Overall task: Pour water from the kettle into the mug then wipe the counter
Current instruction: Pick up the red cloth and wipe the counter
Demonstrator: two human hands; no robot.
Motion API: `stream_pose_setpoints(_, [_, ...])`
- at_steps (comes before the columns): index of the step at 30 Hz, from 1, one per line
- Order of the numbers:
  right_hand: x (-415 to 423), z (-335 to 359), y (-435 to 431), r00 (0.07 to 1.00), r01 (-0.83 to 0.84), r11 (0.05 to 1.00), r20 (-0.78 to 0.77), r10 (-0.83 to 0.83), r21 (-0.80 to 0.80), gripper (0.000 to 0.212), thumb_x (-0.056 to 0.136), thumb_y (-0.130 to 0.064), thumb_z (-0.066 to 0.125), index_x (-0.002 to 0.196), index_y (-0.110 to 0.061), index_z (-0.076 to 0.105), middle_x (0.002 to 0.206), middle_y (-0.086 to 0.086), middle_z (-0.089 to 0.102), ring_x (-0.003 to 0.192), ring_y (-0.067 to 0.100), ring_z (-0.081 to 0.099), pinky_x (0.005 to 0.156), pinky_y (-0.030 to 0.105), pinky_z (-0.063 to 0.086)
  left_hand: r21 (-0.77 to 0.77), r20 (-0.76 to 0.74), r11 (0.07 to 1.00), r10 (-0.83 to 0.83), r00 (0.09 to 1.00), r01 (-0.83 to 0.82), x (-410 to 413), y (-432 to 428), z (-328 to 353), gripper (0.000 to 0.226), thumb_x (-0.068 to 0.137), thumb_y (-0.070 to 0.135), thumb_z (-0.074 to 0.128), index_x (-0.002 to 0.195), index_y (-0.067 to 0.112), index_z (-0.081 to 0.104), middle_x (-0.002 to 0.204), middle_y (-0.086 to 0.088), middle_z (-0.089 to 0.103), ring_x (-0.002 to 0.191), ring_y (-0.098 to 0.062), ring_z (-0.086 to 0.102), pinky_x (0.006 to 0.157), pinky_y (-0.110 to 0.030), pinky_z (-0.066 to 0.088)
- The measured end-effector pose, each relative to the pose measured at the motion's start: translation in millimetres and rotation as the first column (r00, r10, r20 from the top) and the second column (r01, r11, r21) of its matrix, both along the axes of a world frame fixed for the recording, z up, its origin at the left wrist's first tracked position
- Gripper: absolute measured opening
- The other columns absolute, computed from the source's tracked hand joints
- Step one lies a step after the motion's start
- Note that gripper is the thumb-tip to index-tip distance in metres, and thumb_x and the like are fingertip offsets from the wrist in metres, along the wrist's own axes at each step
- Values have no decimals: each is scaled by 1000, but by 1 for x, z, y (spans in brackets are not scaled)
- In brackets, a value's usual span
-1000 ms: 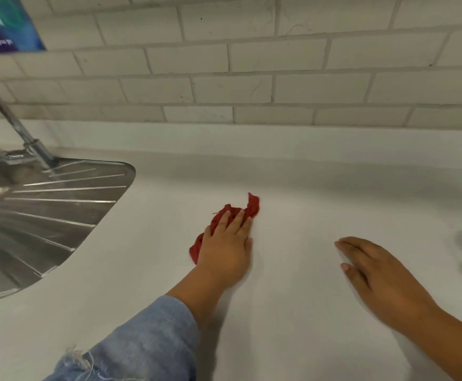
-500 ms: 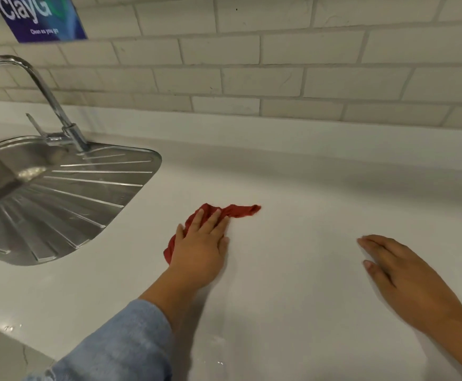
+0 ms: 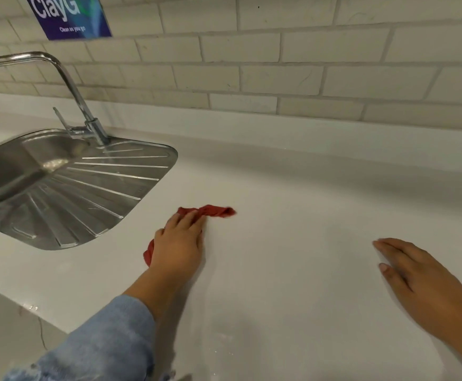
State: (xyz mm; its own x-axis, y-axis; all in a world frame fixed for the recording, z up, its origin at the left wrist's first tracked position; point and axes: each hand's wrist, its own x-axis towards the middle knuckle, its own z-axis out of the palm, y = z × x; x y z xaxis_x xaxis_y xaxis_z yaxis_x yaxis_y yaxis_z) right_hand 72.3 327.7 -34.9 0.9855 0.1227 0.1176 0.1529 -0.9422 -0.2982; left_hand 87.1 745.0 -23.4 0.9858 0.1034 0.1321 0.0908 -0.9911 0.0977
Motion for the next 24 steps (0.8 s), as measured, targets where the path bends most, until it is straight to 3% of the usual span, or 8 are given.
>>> stream_pose_setpoints(4, [4, -10, -6, 1000, -13, 1000, 21, 13, -2, 54, 91, -45, 30, 138, -25, 47, 140, -8, 49, 128, 17, 44, 106, 34, 35, -14, 160, 1000, -9, 987, 12, 11, -7, 22, 40, 90, 14, 44, 126, 23, 59, 129, 1, 57, 116, -28, 44, 85, -38, 40])
stream_pose_setpoints(8, [13, -23, -16, 997, -40, 999, 67, 40, 10, 48, 93, -45, 32, 137, -28, 45, 138, -8, 49, 124, 18, 45, 104, 40, 40, -180, 292, 976, 174, 941, -125, 0, 32, 39, 37, 89, 23, 41, 118, 21, 63, 122, -4, 60, 110, -32, 46, 88, -42, 44])
stream_pose_setpoints(9, [15, -27, -19, 995, -44, 999, 87, 43, 11, 47, 95, -47, 30, 136, -30, 44, 138, -10, 48, 123, 17, 46, 103, 41, 41, -207, 234, 955, 259, 937, -212, -6, 46, 38, 39, 91, 30, 38, 123, 25, 59, 128, -4, 56, 115, -33, 43, 92, -43, 42])
stream_pose_setpoints(12, [20, -36, -25, 991, -53, 999, 120, 52, 4, 53, 93, -54, 23, 137, -32, 41, 136, -12, 45, 122, 18, 46, 102, 43, 43, -146, -165, 900, 386, 908, -410, -20, 77, 23, 49, 94, 51, 24, 141, 41, 29, 155, 1, 24, 141, -33, 14, 110, -59, 21])
stream_pose_setpoints(15, [29, -52, -34, 993, -61, 998, 102, 58, 24, 52, 92, -54, 26, 139, -36, 39, 140, -15, 42, 124, 18, 47, 104, 39, 40, -78, -236, 959, 247, 940, -272, -26, 83, 6, 56, 89, 64, 18, 143, 50, 15, 159, 8, 3, 145, -28, -5, 113, -59, 7])
stream_pose_setpoints(18, [42, -76, -51, 999, -36, 994, 28, 33, 108, 51, 91, -55, 30, 140, -46, 35, 144, -26, 34, 131, 12, 40, 105, 29, 36, -43, -122, 996, 72, 990, -78, -33, 66, 6, 58, 88, 63, 23, 143, 44, 21, 157, 4, 20, 142, -29, 15, 112, -50, 21])
stream_pose_setpoints(20, [52, -98, -64, 999, -37, 988, -11, 39, 153, 51, 90, -54, 33, 140, -44, 37, 146, -21, 35, 134, 11, 38, 108, 38, 36, 16, -29, 998, -57, 998, 58, -43, 41, 3, 55, 89, 59, 28, 142, 41, 27, 147, 3, 36, 132, -26, 30, 103, -46, 31])
stream_pose_setpoints(24, [74, -136, -81, 998, -64, 968, 13, 63, 243, 53, 89, -52, 36, 141, -40, 38, 147, -12, 38, 136, 22, 37, 111, 52, 30, 23, 38, 951, -310, 950, 310, -56, -7, -8, 47, 92, 50, 29, 138, 43, 32, 140, 10, 42, 125, -20, 35, 92, -41, 33])
